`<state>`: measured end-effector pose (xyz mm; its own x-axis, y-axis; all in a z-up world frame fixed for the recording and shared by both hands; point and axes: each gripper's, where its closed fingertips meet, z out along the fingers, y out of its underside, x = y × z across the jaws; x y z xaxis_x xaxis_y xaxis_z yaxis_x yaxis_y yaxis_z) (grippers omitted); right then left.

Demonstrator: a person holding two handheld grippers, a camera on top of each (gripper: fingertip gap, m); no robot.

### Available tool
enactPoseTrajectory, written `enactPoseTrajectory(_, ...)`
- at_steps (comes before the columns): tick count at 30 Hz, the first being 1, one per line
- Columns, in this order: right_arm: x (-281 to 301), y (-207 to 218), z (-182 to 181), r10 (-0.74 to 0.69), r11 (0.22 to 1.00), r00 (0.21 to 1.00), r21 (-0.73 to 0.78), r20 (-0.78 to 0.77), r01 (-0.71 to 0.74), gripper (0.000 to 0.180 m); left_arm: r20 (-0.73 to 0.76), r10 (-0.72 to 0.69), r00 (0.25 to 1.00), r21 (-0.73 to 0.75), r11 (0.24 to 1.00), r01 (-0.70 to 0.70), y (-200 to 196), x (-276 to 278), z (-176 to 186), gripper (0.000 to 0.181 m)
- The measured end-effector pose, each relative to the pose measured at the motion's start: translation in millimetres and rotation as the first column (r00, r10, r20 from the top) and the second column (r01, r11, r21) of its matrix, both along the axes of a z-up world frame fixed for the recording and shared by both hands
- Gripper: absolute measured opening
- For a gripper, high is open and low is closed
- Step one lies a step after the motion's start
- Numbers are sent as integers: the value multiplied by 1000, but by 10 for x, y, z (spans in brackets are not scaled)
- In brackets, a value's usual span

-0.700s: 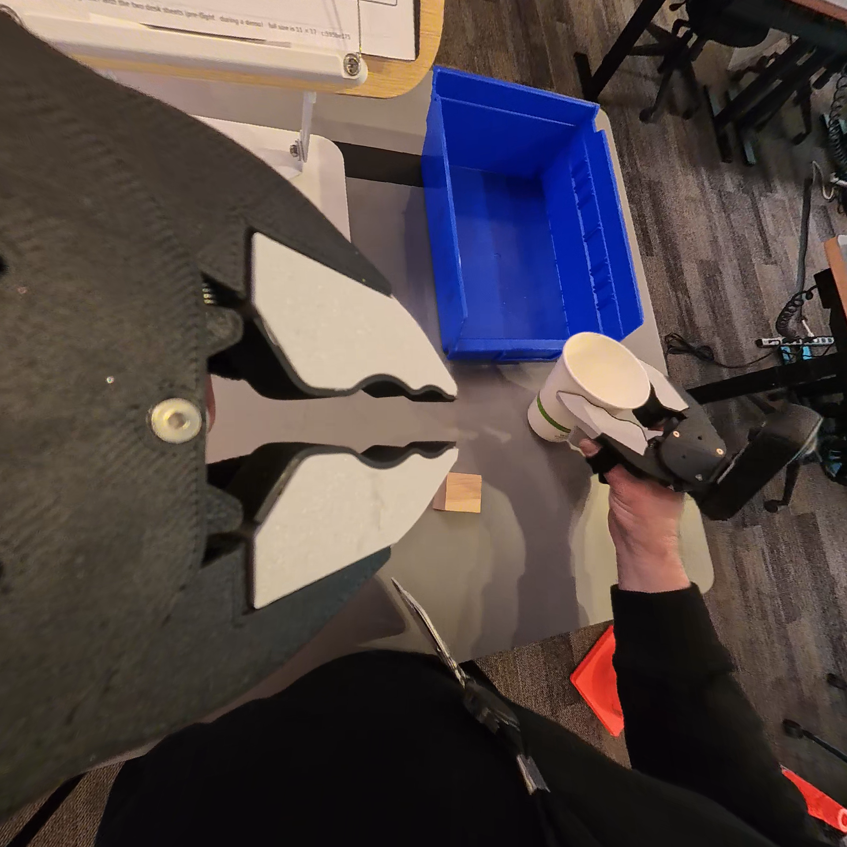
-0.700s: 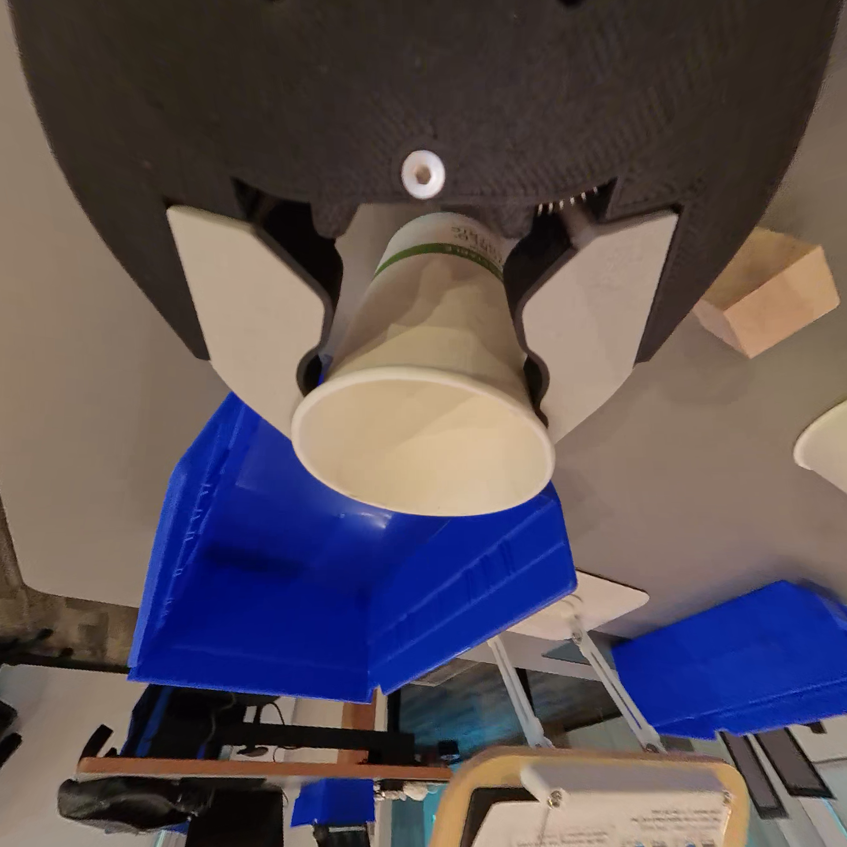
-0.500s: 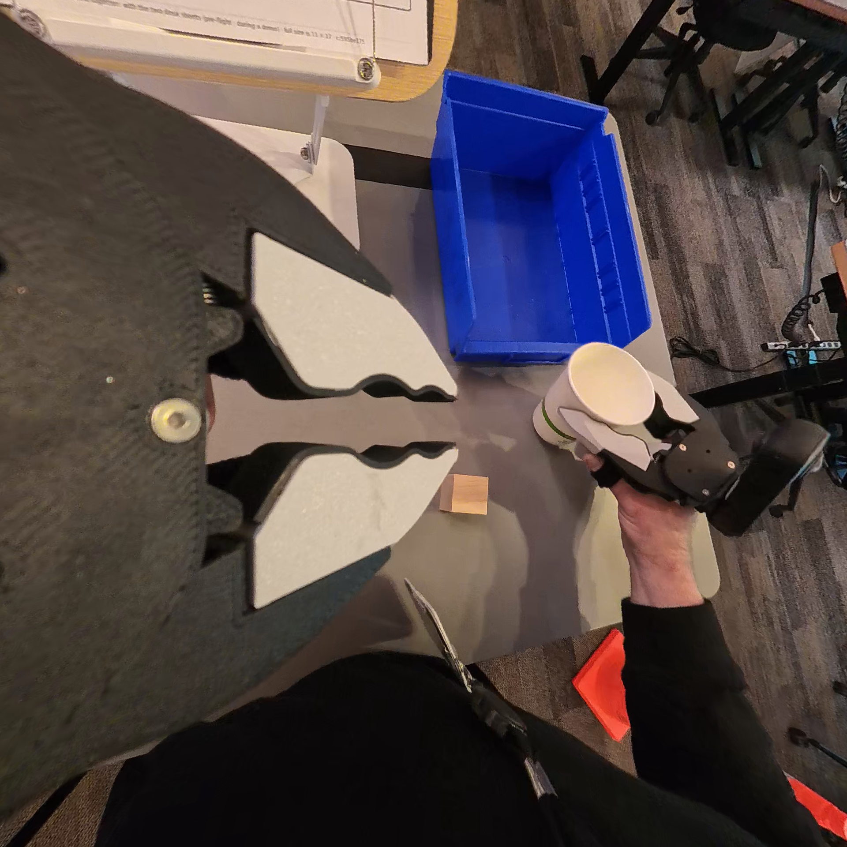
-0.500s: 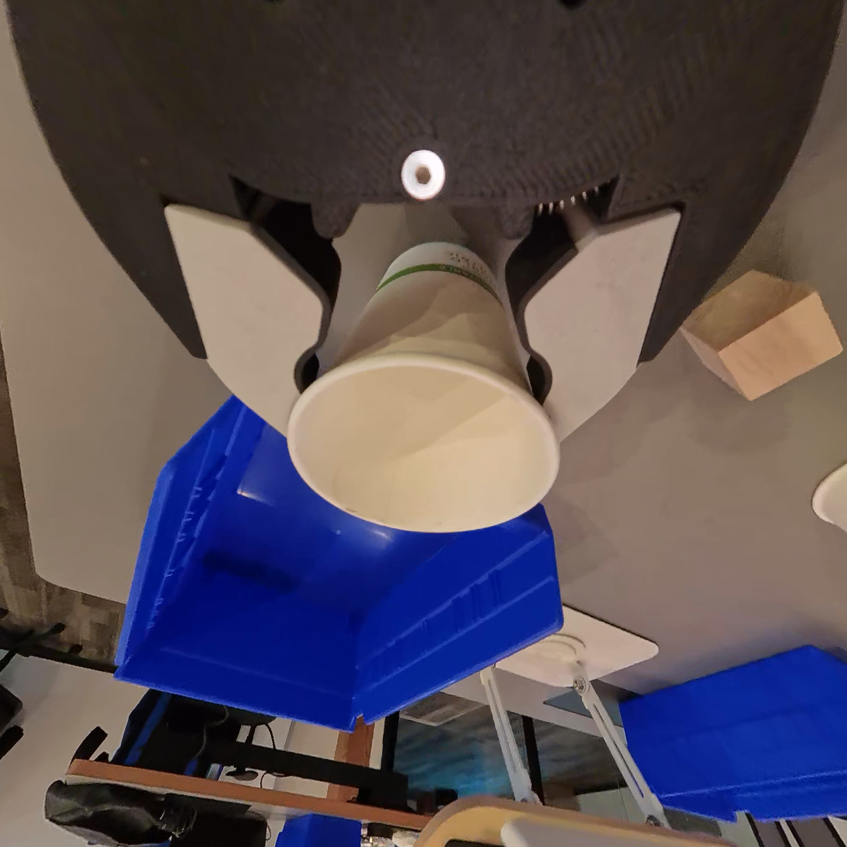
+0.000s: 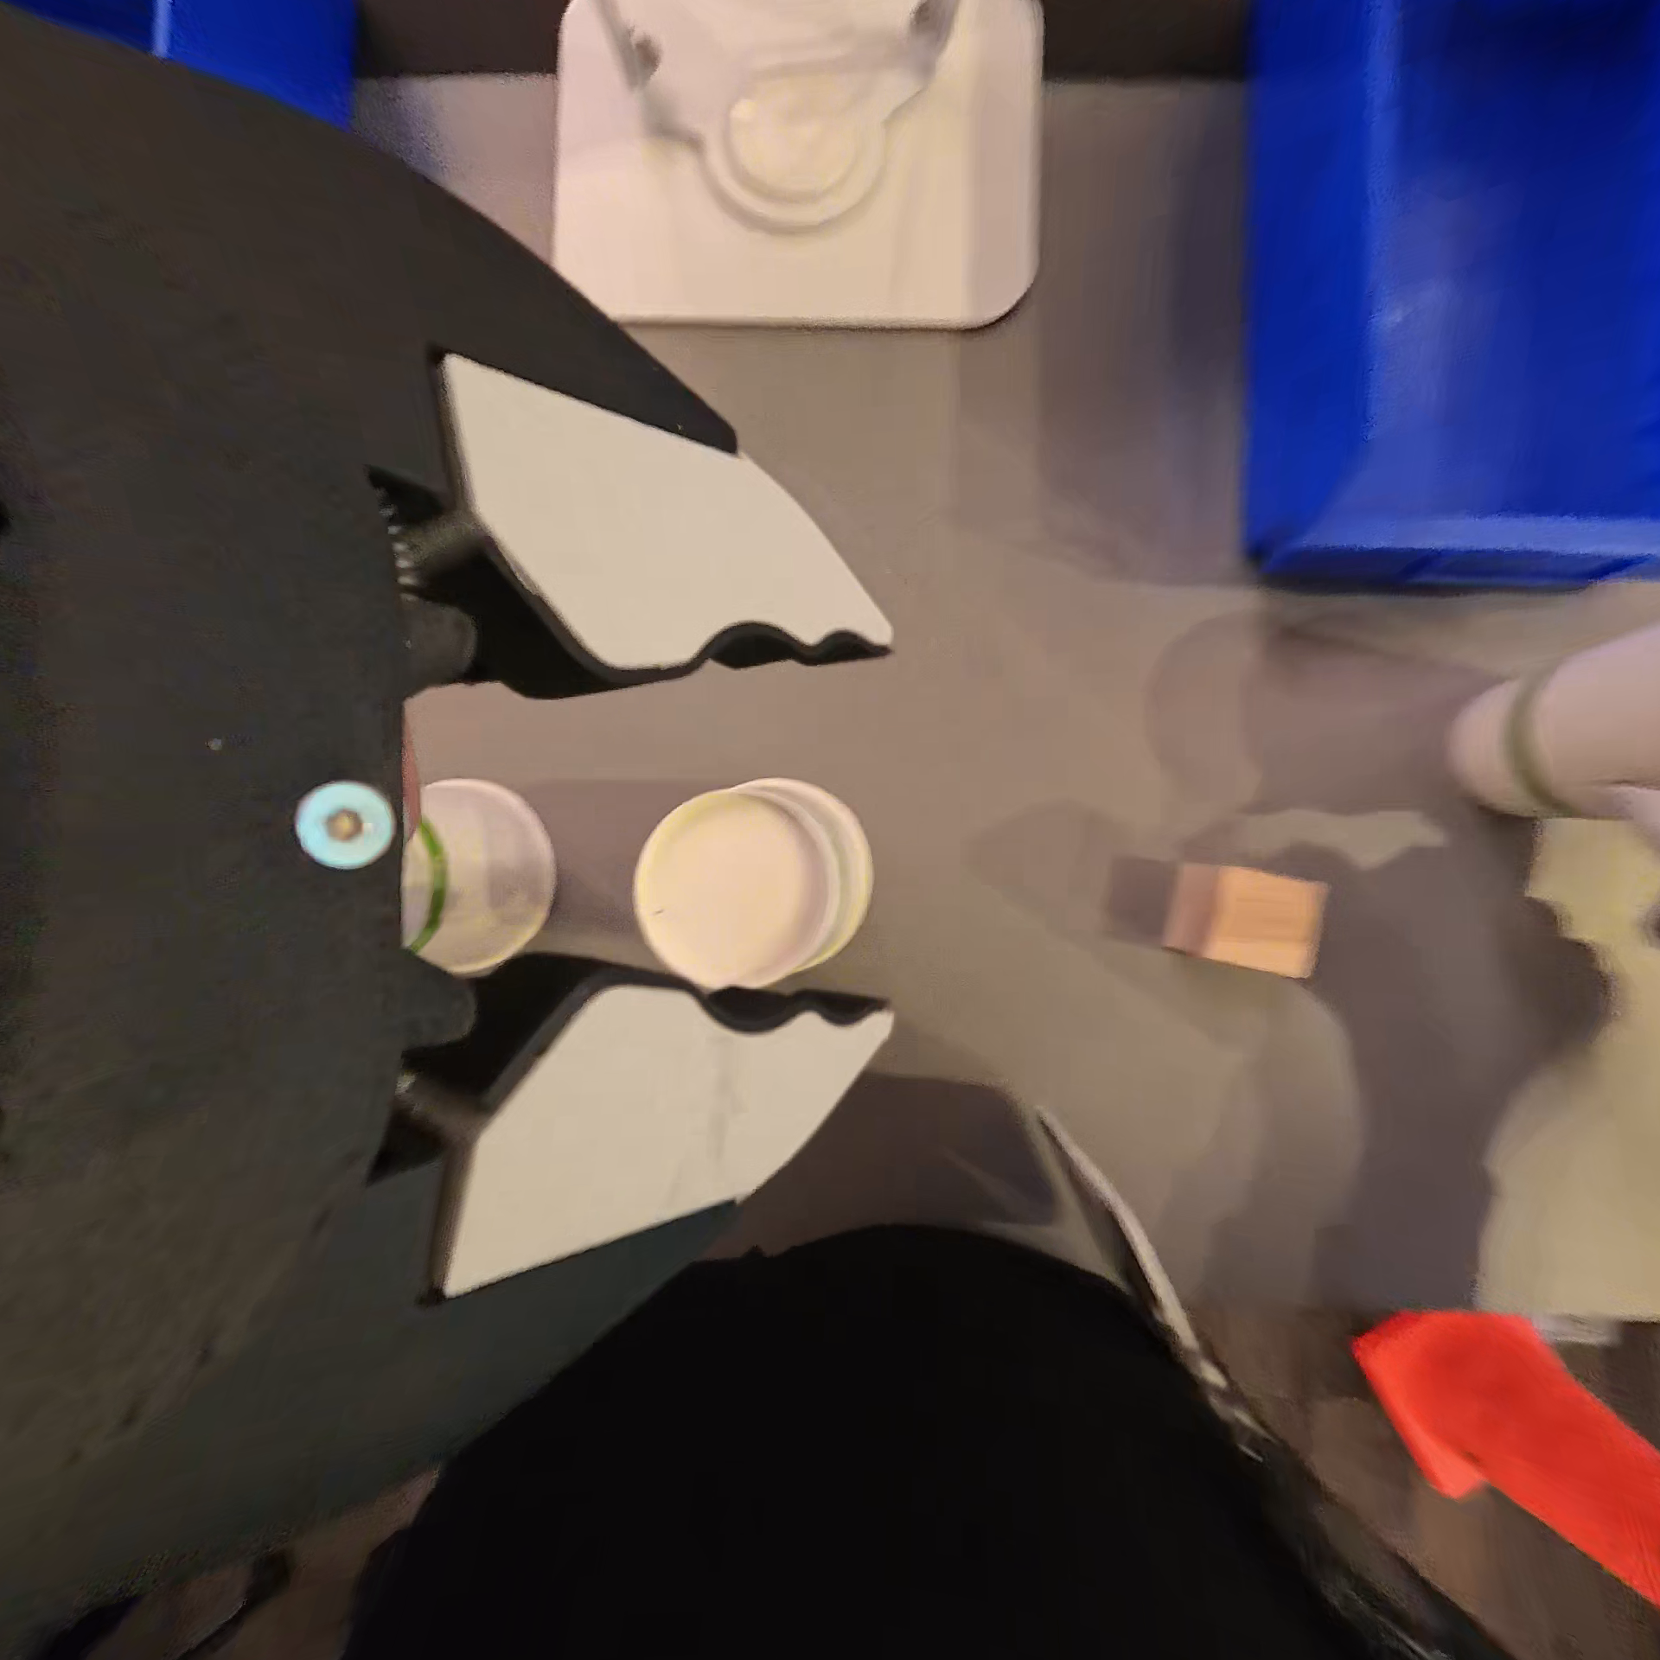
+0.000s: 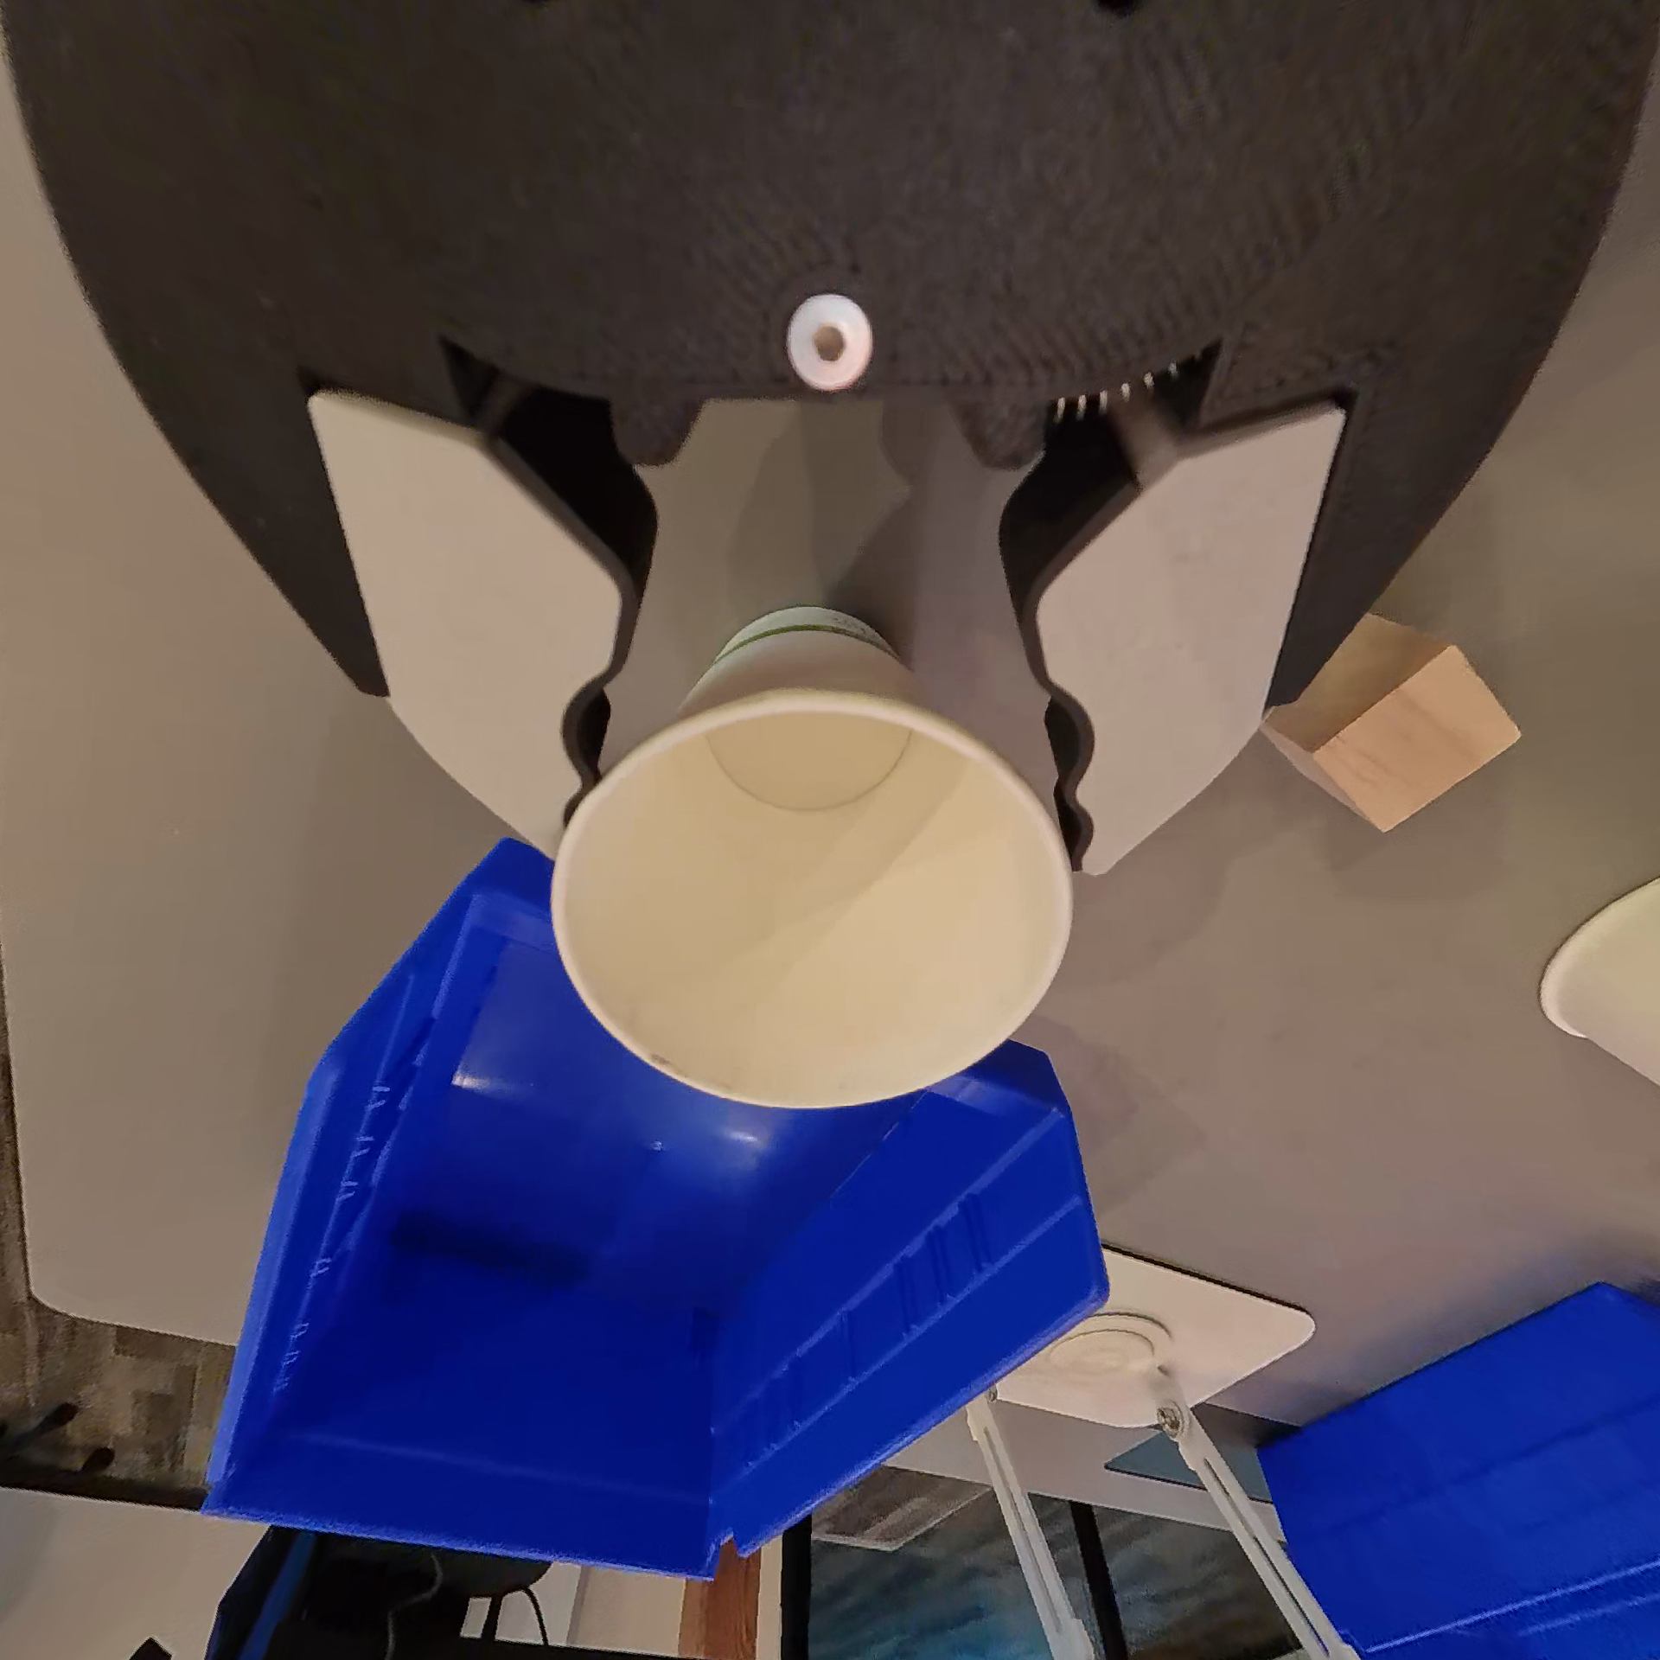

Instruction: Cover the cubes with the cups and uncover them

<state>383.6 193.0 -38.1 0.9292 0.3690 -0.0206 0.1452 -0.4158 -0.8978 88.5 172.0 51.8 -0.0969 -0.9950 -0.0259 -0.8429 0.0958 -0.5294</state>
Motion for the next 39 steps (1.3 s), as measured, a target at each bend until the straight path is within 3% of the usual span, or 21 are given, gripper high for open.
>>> enactPoseTrajectory(1,-5,-7,10,-1,1000,1000,-2,0,1,98,-56,7,998,-12,1000,-8,-21,-84,-134,75)
enactPoseTrajectory(6,-48,-26,84,-1,1000,1000,6,10,1,96,-249,13,969,-46,999,-25,-148,-336,-651,100)
enactPoseTrajectory(10,-57,-35,144,-7,1000,1000,17,23,6,95,-338,-12,941,-65,998,-11,-232,-389,-947,94)
enactPoseTrajectory(11,-53,-41,154,-9,1000,1000,19,24,8,95,-350,-15,937,-63,998,-8,-239,-385,-992,85)
enactPoseTrajectory(12,-45,-48,160,-12,1000,1000,18,24,12,95,-348,-17,937,-59,998,-3,-241,-371,-1018,76)
enactPoseTrajectory(18,22,-111,165,-37,999,999,5,26,36,99,-319,-16,948,-60,998,-3,-236,-306,-1001,75)
enactPoseTrajectory(23,159,-231,327,-64,998,997,24,43,63,103,-236,11,972,-79,996,-31,-205,-286,-769,75)
enactPoseTrajectory(26,219,-309,601,-79,994,992,82,101,71,100,-135,46,990,-112,992,-61,-175,-273,-502,75)
enactPoseTrajectory(29,-67,-338,1051,8,986,995,163,99,-24,89,94,104,990,-198,977,-84,-142,-199,-18,75)
enactPoseTrajectory(33,-870,-283,1454,259,943,965,229,-49,-242,80,453,164,876,-310,951,-18,-98,-90,659,74)
enactPoseTrajectory(35,-1262,-249,1531,387,911,898,239,-210,-337,79,600,156,785,-322,945,58,-144,-54,932,74)
enactPoseTrajectory(39,-1851,-232,1622,536,837,619,264,-575,-479,69,758,138,638,-291,947,140,-212,-15,1245,75)
